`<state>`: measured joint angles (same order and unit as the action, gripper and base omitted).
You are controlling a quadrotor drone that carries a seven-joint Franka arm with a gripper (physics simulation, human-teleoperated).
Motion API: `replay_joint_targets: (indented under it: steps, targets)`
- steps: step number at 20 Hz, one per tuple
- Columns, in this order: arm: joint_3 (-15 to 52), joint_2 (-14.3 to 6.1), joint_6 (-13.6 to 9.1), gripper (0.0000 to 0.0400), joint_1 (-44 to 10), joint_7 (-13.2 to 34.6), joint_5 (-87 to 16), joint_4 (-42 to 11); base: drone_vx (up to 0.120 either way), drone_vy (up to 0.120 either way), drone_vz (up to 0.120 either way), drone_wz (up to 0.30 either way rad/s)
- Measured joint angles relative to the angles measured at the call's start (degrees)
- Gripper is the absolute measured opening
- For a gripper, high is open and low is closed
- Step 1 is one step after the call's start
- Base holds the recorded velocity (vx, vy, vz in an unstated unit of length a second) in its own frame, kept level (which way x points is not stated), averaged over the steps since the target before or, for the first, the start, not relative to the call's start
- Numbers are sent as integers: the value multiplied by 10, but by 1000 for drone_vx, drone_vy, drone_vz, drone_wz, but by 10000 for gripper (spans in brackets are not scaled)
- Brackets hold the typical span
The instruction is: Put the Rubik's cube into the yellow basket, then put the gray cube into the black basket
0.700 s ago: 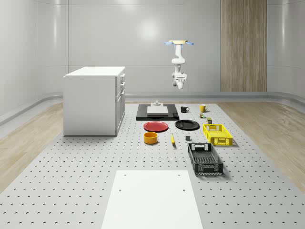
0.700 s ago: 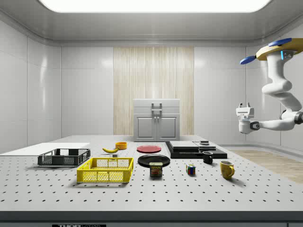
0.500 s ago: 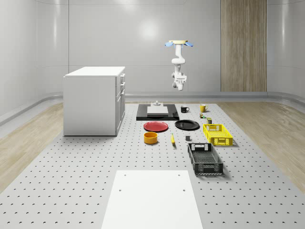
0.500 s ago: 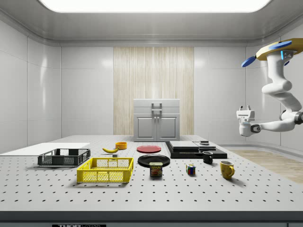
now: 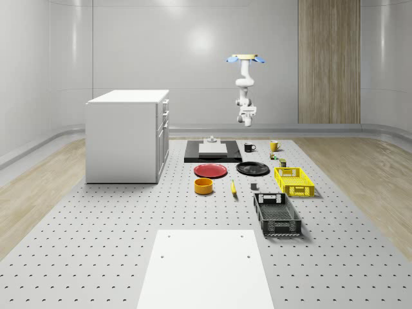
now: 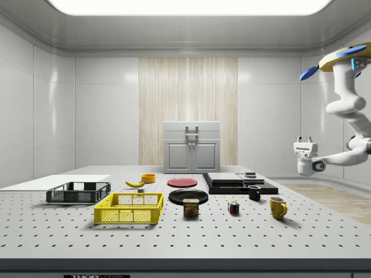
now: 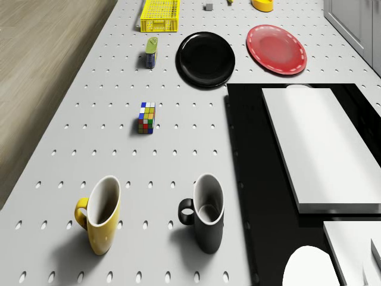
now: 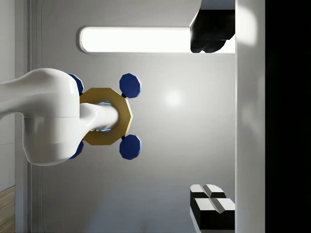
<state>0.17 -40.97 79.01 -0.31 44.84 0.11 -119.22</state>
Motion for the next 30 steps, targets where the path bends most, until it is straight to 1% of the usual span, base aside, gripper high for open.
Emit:
replay_joint_targets:
  steps: [4,10,19,30]
  targets:
    - [0,5,-7,400,0,0,0,14,0,120,0,0]
    - [1,7,-10,400,-1,0,0,21,7,120,0,0]
    - [1,5,-7,400,-2,-1,0,21,116,120,0,0]
    - [3,2,-3,400,-3,-1,-2,18,0,120,0,0]
